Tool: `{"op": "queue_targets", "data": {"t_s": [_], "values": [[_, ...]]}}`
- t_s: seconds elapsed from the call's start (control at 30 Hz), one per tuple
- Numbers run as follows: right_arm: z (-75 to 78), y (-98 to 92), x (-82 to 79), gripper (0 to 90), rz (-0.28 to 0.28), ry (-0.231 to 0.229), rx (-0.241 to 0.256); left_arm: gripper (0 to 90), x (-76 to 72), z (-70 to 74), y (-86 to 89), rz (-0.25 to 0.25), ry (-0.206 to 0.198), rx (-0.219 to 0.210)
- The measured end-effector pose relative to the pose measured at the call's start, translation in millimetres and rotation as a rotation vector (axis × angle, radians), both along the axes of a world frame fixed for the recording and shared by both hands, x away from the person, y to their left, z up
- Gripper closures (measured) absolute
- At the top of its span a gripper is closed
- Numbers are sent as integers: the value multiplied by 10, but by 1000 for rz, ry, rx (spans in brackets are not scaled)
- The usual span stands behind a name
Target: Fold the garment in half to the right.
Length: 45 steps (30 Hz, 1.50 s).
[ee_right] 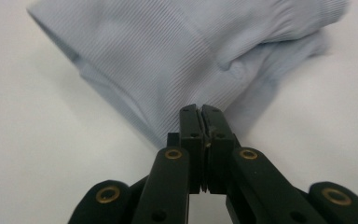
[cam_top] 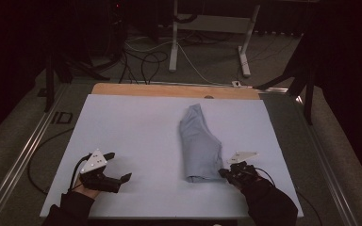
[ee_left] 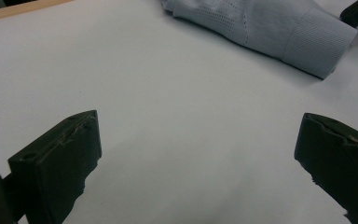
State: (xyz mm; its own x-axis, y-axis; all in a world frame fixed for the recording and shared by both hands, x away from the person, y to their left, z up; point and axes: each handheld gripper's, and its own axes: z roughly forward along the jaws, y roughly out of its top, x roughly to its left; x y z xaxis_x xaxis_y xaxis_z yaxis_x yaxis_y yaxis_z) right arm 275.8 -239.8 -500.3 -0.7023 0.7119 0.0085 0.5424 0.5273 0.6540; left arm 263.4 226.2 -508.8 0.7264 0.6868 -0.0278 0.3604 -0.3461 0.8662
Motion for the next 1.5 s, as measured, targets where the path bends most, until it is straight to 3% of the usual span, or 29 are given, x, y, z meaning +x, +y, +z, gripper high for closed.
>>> {"op": "queue_targets", "data": {"t_s": [0.17, 0.37, 0.63, 0.77, 1.13, 1.2, 1.3, 1.5], "values": [[53, -115, -42, 890, -18, -7, 0, 17, 0, 3, 1, -2, -2, 0], [-15, -221, -32, 890, -30, 32, 10, 17, 1, 1, 6, 0, 0, 1], [-91, -249, -11, 890, -48, 50, -30, 17, -5, -3, 4, -4, -3, 9], [-164, -276, 23, 889, -53, 85, -33, 17, -6, 5, 14, 0, -9, 5], [-191, -256, 17, 837, -50, 67, -46, 17, -8, 18, 23, 7, -13, 7], [-179, -258, 21, 790, -56, 66, -50, 17, -7, 23, 24, 8, -14, 6], [-127, -227, 16, 792, -40, 62, -54, 17, -10, 33, 30, 9, -18, 3], [212, -88, 42, 900, 23, -16, 4, 17, -10, 36, 39, 11, -20, 4]]}}
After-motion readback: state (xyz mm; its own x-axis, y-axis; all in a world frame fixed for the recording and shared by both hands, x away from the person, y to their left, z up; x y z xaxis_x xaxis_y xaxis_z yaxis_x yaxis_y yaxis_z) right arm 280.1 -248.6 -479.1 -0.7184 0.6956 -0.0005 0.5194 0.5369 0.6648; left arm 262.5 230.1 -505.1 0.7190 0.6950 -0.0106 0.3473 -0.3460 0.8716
